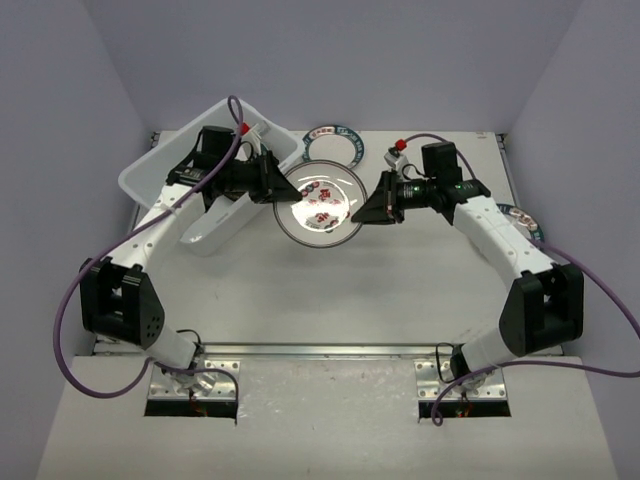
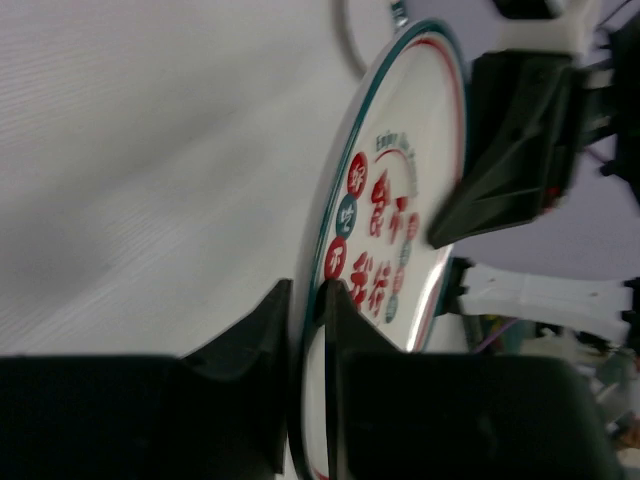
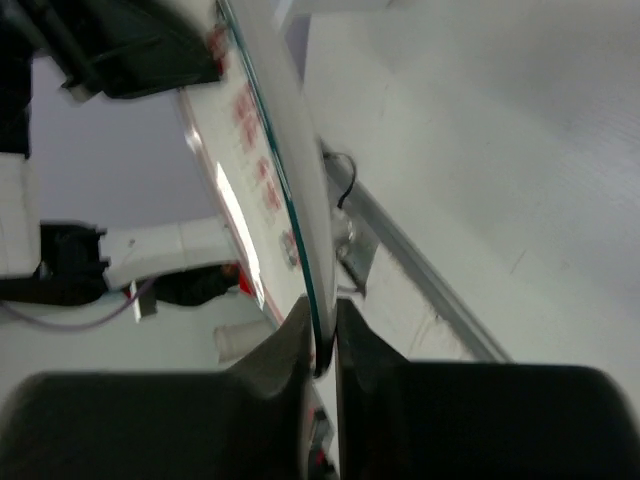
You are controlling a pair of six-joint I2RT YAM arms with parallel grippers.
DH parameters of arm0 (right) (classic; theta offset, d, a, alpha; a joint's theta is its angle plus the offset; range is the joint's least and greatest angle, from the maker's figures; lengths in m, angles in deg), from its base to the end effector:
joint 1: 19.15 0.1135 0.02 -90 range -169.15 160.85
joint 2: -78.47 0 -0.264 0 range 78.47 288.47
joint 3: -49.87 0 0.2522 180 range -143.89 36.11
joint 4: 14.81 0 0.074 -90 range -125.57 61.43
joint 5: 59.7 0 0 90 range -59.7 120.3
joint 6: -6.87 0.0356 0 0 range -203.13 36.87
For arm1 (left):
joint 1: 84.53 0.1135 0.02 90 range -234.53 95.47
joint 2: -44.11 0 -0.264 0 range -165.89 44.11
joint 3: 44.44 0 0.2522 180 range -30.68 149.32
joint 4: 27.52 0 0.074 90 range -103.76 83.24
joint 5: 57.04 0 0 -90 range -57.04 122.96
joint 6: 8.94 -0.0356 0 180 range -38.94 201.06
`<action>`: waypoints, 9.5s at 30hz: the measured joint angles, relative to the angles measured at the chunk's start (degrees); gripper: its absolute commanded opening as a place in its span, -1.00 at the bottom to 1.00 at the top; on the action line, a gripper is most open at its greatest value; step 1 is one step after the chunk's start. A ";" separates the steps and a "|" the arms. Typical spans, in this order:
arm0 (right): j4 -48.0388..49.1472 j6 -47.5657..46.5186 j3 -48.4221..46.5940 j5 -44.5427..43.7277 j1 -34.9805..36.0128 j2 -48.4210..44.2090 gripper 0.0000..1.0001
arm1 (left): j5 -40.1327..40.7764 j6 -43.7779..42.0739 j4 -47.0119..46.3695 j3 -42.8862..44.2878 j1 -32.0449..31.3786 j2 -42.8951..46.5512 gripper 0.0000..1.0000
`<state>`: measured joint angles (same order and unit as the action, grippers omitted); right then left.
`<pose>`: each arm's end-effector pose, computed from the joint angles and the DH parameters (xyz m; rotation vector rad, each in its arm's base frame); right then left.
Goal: Place the plates into the plastic bin on the countertop
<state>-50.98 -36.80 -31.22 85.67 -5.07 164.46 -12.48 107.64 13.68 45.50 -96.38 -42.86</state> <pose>0.3070 0.1072 0.2934 0.1150 2.4409 1.6218 0.3233 -0.0938 0.3289 0.1643 2.2810 -1.2440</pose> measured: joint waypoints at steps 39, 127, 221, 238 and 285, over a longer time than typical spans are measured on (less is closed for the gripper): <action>-10.74 -6.29 2.20 -14.88 -7.12 2.06 0.97 | 41.07 14.33 15.46 36.79 17.38 -37.81 1.00; -5.72 -4.56 5.52 -26.08 -6.56 -13.99 0.98 | 29.00 9.79 2.33 3.52 24.69 -1.53 -1.00; -34.62 -8.95 9.24 -62.51 -6.54 -33.02 0.98 | 37.39 19.35 -7.82 29.84 -17.62 -28.83 1.00; -25.36 -38.53 -14.47 -102.64 -5.37 25.33 0.98 | 32.31 -1.52 17.41 0.66 -9.96 9.28 1.00; 12.53 -73.27 -1.62 -101.70 17.19 18.96 -1.00 | 32.44 -6.49 20.51 5.19 -3.82 4.19 1.00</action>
<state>-38.45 -110.08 -32.84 -16.03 12.11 183.43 19.97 101.15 34.20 50.69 -100.20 -38.67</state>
